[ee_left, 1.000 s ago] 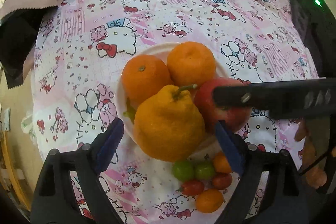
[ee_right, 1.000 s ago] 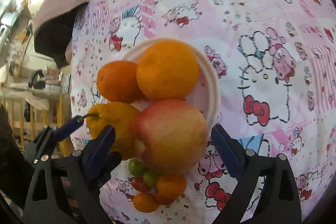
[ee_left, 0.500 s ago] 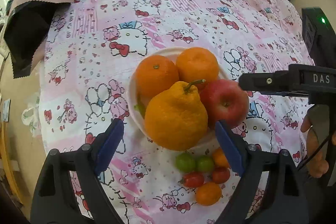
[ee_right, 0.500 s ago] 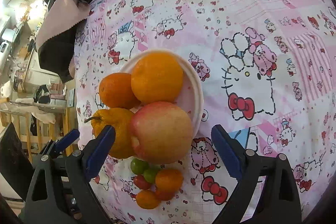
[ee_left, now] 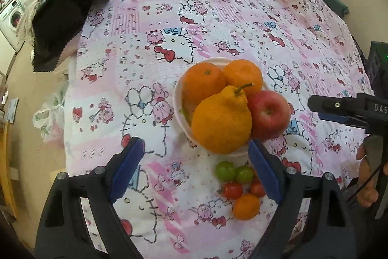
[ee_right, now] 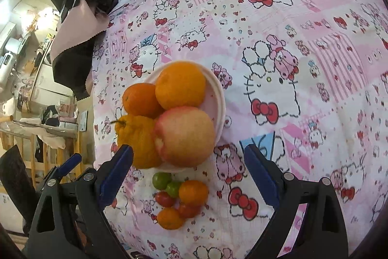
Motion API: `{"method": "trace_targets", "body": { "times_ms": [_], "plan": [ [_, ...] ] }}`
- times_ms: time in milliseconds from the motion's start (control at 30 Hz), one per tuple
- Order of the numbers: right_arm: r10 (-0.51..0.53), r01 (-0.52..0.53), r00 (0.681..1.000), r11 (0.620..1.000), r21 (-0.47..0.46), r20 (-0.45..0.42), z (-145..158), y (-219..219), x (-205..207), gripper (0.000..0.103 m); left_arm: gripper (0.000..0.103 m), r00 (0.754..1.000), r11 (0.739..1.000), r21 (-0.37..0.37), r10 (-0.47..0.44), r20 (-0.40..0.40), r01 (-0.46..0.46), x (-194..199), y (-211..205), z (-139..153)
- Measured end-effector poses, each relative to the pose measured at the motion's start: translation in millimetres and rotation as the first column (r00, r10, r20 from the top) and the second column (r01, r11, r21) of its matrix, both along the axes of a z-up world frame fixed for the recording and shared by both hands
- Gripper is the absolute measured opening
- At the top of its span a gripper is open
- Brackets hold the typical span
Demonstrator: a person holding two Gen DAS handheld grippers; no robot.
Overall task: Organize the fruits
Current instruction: 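Lower both fruits onto the plate and open both tools, then grasp a red cherry tomato from the small-fruit cluster with the left tool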
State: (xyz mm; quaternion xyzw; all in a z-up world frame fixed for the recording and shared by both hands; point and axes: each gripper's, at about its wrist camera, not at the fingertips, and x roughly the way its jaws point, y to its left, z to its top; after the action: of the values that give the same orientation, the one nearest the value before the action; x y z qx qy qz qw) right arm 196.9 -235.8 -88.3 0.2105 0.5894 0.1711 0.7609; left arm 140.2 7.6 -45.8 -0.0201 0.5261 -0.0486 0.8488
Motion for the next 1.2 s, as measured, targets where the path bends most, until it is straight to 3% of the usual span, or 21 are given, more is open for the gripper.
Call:
{"method": "trace_targets", "body": {
  "times_ms": [267, 600, 833, 1033, 1200],
  "plan": [
    [-0.01, 0.01, 1.0, 1.0, 0.021, 0.006, 5.7, -3.3, -35.1, 0.095, 0.086, 0.998, 0.998, -0.03, 0.06, -0.002, -0.06, -18.1, 10.7, 1.7],
    [-0.048, 0.049, 0.999, 0.998, -0.04, 0.026, -2.3, -11.7, -70.9, 0.095, 0.086, 0.986, 0.985, -0.048, 0.163, -0.032, -0.164, -37.1, 13.3, -7.4],
    [-0.017, 0.03, 0.994, 0.992, -0.123, 0.104, -8.1, -2.7, -80.3, 0.095, 0.086, 0.982, 0.982, -0.034, 0.183, -0.05, -0.185, -41.5, 9.1, -20.5],
    [-0.029, 0.043, 0.995, 0.988, -0.149, 0.099, -8.6, -0.6, -75.0, 0.095, 0.086, 0.974, 0.973, -0.074, 0.215, -0.076, -0.22, -39.4, 18.6, -29.5],
    [-0.047, 0.055, 0.997, 0.987, -0.149, 0.062, -14.5, -0.4, -69.9, 0.095, 0.083, 0.969, 0.972, -0.099, 0.2, -0.142, -0.215, -35.1, 14.9, -44.6]
  ]
}}
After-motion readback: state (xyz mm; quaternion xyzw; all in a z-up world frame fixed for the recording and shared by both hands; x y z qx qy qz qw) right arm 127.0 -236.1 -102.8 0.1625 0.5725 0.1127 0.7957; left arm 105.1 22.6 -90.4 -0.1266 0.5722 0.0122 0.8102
